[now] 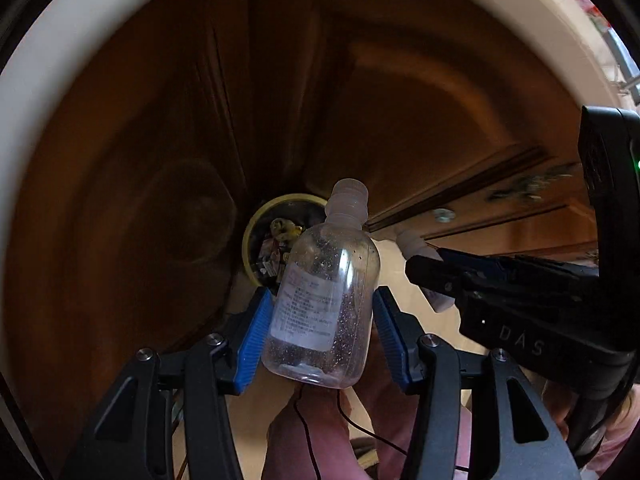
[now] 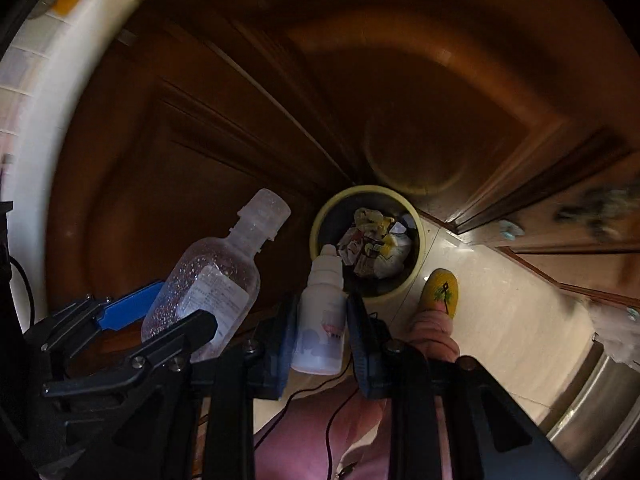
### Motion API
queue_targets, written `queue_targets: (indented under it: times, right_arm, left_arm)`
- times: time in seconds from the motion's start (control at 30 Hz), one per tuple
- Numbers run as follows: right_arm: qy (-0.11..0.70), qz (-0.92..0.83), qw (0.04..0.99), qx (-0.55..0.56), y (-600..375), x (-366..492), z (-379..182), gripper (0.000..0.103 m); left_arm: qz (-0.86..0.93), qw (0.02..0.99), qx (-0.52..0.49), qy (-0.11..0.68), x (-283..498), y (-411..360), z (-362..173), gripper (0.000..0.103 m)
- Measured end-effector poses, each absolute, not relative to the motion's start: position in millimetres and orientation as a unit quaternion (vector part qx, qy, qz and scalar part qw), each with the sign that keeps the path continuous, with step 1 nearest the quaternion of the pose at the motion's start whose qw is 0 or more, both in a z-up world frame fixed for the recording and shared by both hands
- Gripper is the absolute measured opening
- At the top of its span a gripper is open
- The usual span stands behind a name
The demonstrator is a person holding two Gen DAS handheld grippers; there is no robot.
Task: Collect trash
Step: 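Carry the plastic bottle and dropper bottle down over the bin, then open both tools to drop the bottles into the bin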
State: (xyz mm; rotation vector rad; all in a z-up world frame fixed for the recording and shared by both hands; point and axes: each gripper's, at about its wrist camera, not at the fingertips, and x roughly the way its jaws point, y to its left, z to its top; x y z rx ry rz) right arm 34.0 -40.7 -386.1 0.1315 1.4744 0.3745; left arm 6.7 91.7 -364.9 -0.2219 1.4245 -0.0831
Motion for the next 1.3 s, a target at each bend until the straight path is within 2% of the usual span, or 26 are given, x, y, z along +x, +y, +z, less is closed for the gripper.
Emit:
queue_targets:
  times: [0.13,0.2,0.27,0.5,0.63,0.77,1.03,1.3]
  right_arm:
    - [0.673,0.175,0.717,0.047,-37.0,48.4,-437.3,0.030]
    - [0.679,0.160,0.715,0.040,-39.0,55.9,-460.2,0.045]
    - [0.680,0.150,0.716,0.052,-43.6,63.8,-480.6,0.046]
    - [0.672,0.141,0.725,0.041,-51.4,67.5,-509.8,0.047]
    - [0.675,0.142,0.723,0.038,-52.8,65.0,-510.5,0.047]
    - [0.675,0.137,0.724,0.033,-51.8,63.4,-511.0,0.047]
    - [0.674,0.136,0.726,0.032,-50.5,63.9,-505.8,0.047]
    - [0.664,0.132,0.735,0.036,-55.3,55.9,-474.1,0.047]
  left_arm:
    - [-0.032,0.746,-0.115,0.655,15.5,104.9,-421.3,0.054]
    - [-0.029,0.737,-0.125,0.664,20.9,105.0,-444.0,0.059]
    - [-0.015,0.732,-0.124,0.670,23.8,109.9,-468.1,0.069]
    - [0.017,0.725,-0.065,0.686,29.7,113.2,-507.2,0.069]
    - [0.018,0.725,-0.070,0.685,30.5,111.2,-504.1,0.071]
    - [0.024,0.735,-0.058,0.675,28.9,107.6,-492.0,0.079]
    - [0.024,0.743,-0.051,0.667,31.3,104.5,-471.3,0.081]
    - [0.008,0.740,-0.067,0.669,24.9,95.7,-444.8,0.089]
